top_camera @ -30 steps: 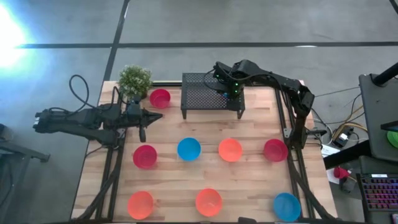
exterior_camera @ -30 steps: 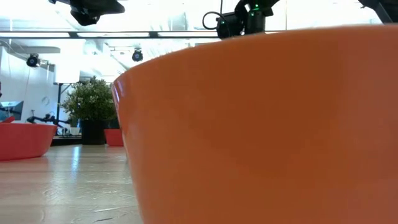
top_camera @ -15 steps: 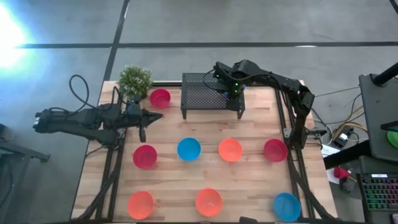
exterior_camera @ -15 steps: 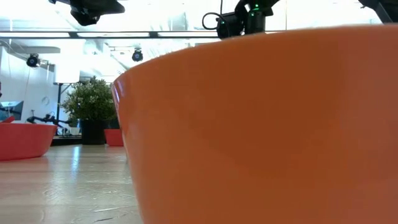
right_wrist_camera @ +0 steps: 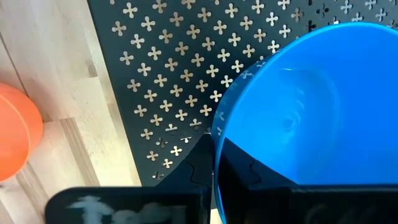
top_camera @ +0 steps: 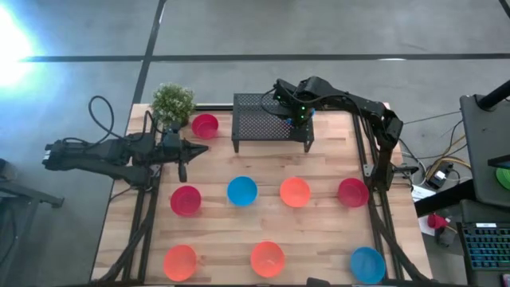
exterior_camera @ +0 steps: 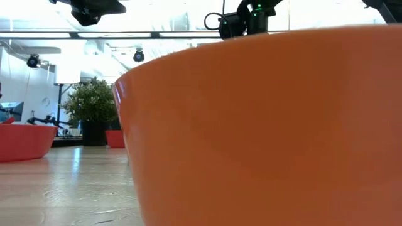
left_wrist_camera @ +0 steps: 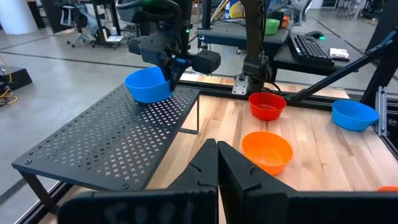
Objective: Pick & Place Mini bowls
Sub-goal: Put the top blue bowl on the shelf, then put the bottom left red bowl on the shelf
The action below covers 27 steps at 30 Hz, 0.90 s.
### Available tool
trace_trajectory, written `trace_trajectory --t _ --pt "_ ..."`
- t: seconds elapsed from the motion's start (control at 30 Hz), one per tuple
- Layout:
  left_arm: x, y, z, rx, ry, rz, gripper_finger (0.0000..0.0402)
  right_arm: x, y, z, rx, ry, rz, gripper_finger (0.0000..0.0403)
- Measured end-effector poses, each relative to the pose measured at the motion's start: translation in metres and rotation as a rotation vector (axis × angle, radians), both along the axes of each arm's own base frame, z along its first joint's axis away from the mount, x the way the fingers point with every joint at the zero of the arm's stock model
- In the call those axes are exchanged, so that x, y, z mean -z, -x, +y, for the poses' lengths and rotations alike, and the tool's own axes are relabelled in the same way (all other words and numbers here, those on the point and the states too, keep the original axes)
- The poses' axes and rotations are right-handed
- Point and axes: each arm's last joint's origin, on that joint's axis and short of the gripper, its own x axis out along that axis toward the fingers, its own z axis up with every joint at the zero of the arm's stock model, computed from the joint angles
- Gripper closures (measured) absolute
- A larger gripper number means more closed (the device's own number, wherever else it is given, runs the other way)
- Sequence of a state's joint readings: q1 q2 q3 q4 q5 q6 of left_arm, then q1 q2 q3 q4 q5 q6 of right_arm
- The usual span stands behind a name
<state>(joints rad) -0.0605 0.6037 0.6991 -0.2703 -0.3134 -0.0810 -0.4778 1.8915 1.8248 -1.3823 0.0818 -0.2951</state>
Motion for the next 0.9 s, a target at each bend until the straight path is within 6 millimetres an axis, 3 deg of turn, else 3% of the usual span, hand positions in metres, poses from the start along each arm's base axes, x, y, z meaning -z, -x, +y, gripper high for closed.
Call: trace_trajectory --t 0.23,0.9 --pt "0.0 0.0 0.0 -0.001 0.006 -0.001 0.0402 0.0 -0.0001 -0.0001 -0.003 0.001 -0.001 0.0378" --pt "0.0 0.0 0.0 -0.001 0.006 -0.001 0.0402 -0.0001 0.0 0.0 0.01 -0.001 -0.002 0.0251"
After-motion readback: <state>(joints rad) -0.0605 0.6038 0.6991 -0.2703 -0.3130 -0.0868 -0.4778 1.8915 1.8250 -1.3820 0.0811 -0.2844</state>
